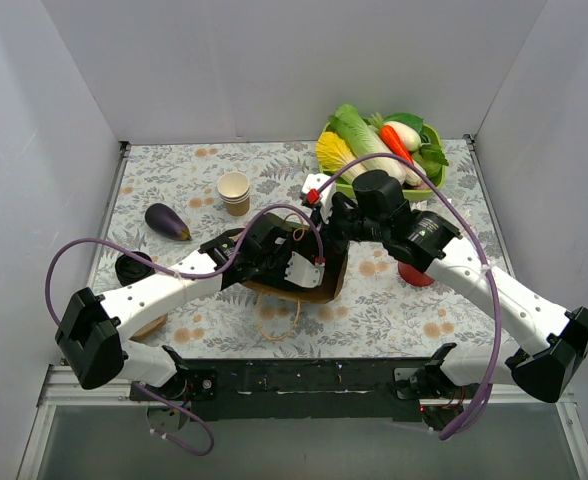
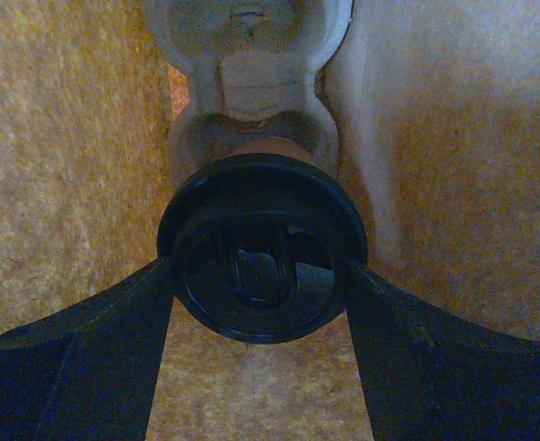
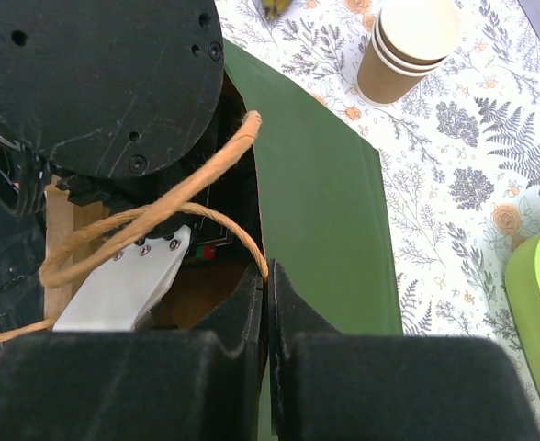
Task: Pack the takeout coffee
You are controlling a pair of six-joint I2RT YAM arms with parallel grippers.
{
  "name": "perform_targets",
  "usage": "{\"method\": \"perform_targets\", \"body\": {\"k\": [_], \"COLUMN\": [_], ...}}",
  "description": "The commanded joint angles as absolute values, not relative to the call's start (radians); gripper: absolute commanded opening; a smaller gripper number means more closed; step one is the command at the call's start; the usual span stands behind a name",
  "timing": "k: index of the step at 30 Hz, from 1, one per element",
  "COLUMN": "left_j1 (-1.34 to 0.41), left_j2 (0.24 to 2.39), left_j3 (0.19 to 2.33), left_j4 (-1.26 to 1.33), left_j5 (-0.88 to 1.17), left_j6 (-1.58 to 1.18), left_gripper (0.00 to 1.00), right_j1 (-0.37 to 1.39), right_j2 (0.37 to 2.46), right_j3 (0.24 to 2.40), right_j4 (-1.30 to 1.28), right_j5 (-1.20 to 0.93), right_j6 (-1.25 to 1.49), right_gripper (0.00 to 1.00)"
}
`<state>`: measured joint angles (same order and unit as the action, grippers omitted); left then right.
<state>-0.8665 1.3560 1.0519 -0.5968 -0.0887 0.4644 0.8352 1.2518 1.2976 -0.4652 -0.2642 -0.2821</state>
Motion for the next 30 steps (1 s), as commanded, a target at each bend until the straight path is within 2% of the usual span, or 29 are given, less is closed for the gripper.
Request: {"method": "perform_targets", "body": {"k": [1,30], "left_j1": [-0.847,-0.815], "left_j2": [1.356,1.41], "left_j3": [1.043,1.026], "left_j4": [-0.538,-0.351], "left_j5": [-0.055,-0.087], "left_j6": [0.445,0.41], "left_gripper": [0.0,0.0], "right_j1": [0.831,0.7], "right_j2": [1.253,1.333], "right_j3": [1.324,1.402], "right_j4": [-0.437,-0.52], "right_j5": [-0.371,-0.571], "right_j6": [-0.245,-0.178], "right_gripper": [0.01,0.01]}}
